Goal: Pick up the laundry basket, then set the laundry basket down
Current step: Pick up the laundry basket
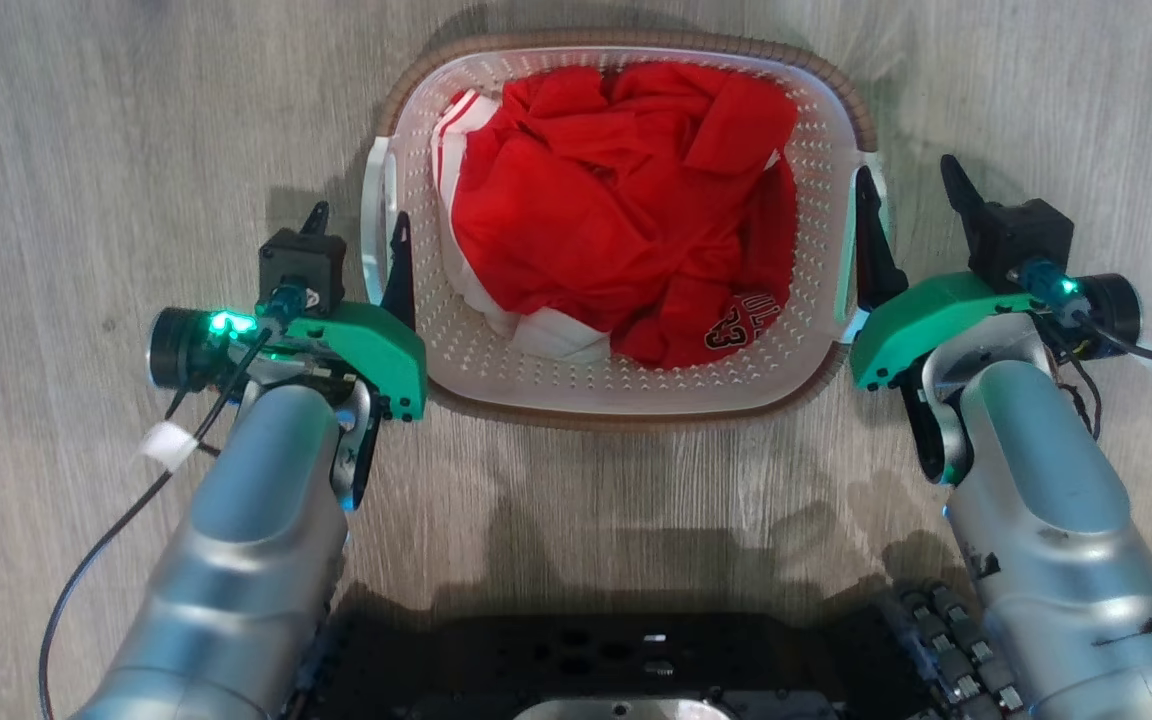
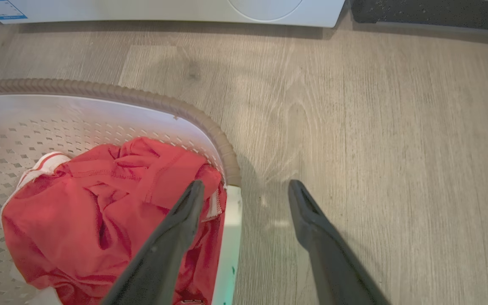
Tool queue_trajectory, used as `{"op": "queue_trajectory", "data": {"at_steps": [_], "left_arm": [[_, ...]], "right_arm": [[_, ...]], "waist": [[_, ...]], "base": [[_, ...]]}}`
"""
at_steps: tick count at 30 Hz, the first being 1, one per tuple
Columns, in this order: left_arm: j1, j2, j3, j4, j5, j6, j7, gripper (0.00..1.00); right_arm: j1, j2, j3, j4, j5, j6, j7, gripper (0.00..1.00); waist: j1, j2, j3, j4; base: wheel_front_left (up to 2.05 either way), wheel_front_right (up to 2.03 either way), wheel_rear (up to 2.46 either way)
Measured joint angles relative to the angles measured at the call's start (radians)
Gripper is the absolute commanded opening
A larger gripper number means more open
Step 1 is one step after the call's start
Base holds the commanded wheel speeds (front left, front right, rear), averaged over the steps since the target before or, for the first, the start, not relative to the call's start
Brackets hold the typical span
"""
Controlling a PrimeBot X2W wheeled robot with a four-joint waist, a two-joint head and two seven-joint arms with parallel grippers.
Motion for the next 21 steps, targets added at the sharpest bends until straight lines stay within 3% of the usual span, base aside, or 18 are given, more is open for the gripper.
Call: {"op": "queue_trajectory", "data": {"at_steps": [21], "left_arm": [[-0.158,-0.003,-0.169,0.244,-0.136,-0.051,0.000,1.00]], "right_arm": [[-0.112,-0.003,0.102,0.251,0.106,0.000,0.000,1.00]], "waist": [[0.0000,0.0000,0.070,0.022]], "base": [[0.00,0.00,0.00]]}}
